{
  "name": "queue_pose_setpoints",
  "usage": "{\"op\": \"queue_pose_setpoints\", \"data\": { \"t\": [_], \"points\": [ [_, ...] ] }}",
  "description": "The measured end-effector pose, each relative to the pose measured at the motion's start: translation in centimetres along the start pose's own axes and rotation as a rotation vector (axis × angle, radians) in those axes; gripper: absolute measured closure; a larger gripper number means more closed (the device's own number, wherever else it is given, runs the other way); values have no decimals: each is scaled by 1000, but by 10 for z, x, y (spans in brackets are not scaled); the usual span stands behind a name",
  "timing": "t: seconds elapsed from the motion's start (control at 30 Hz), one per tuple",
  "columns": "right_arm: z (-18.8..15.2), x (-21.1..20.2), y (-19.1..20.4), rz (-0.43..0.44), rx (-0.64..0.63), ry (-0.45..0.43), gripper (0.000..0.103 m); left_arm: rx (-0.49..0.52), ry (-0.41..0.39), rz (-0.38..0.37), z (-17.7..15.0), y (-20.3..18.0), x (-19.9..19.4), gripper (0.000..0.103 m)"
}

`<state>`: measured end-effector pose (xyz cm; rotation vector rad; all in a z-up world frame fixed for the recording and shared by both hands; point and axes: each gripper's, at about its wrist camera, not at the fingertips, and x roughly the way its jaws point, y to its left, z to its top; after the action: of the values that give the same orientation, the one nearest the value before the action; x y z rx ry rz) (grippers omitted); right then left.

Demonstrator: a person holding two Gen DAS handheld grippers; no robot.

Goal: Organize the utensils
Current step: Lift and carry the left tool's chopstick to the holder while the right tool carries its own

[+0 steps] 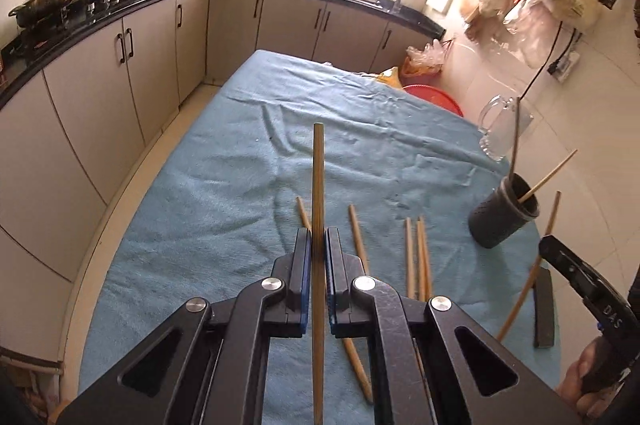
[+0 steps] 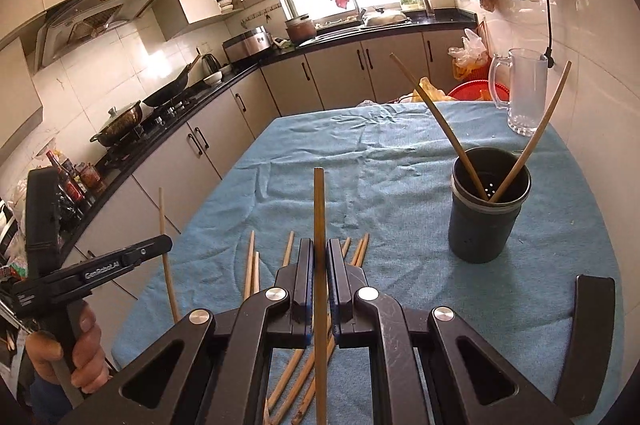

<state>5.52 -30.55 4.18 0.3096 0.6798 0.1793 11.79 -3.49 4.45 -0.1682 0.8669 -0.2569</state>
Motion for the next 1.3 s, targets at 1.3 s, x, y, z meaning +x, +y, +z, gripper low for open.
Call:
{"op": "queue_pose_setpoints", "data": {
  "t": [1.3],
  "points": [
    [5, -35, -13, 12, 37, -89, 96, 34, -76, -18, 8, -24, -34, 97]
  ]
}}
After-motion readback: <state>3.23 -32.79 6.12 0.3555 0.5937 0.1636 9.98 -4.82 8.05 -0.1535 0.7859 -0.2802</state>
